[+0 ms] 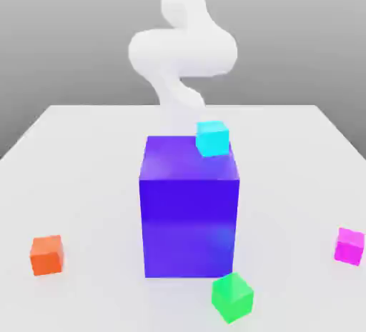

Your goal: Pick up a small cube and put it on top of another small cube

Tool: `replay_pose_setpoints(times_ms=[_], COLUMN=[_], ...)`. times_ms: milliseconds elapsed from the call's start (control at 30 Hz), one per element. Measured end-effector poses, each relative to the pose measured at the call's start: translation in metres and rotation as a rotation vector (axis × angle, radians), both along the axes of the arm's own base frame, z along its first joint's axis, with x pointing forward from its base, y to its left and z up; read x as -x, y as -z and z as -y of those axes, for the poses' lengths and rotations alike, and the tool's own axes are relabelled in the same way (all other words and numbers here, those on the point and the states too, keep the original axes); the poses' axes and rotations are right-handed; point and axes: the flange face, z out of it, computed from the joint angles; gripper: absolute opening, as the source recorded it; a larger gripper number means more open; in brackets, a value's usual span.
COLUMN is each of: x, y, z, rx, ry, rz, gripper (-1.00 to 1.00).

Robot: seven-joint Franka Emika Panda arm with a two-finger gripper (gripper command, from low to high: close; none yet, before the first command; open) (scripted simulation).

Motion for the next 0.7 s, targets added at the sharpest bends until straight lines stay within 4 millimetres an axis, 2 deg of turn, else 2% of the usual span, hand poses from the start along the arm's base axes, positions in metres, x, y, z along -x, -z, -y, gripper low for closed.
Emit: replay_pose_setpoints(times_ms=[167,333,433,533,700], x=[-0.045,-0.068,-0.070,-0.064,-0.037], y=[0.072,0.150,0.198,0.247,0.328], z=[-0.054,-0.117,-0.156,-0.193,-0.252], rx=[-0.144,-0.229,-0.254,-0.261,-0.231], ry=[-0.008,0.013,0.040,0.076,0.147], rz=[-0.154,-0.317,-0.413,-0.503,-0.631], gripper=[0.00,0.00,0.00,0.00,0.00])
